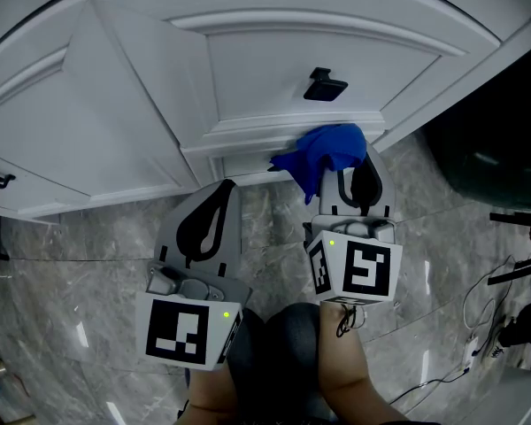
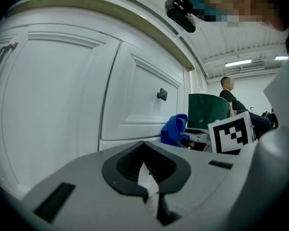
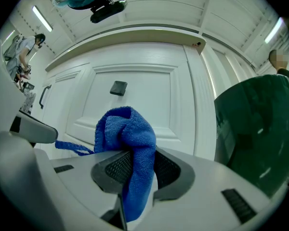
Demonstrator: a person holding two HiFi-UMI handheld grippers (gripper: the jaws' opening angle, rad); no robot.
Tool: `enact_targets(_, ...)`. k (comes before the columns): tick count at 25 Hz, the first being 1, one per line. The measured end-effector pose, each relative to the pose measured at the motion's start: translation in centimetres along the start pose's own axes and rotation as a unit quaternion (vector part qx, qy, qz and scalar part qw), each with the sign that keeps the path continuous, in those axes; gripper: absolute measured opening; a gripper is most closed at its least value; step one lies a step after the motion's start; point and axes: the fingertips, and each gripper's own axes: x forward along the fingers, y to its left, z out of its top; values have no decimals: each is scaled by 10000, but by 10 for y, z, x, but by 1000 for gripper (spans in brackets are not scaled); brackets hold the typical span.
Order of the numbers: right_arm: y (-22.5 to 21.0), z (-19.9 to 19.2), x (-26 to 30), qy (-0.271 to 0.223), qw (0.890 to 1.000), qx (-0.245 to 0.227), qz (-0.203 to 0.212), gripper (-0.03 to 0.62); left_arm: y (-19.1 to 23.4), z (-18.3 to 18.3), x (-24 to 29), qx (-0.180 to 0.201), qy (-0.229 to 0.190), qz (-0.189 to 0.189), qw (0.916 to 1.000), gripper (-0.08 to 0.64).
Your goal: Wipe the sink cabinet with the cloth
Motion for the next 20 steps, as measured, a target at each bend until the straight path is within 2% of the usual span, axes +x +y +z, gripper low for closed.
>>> enact_targets(20, -24, -6, -2, 25, 9994, 32, -347, 115, -3, 0, 2, 2, -12, -26, 10000, 0)
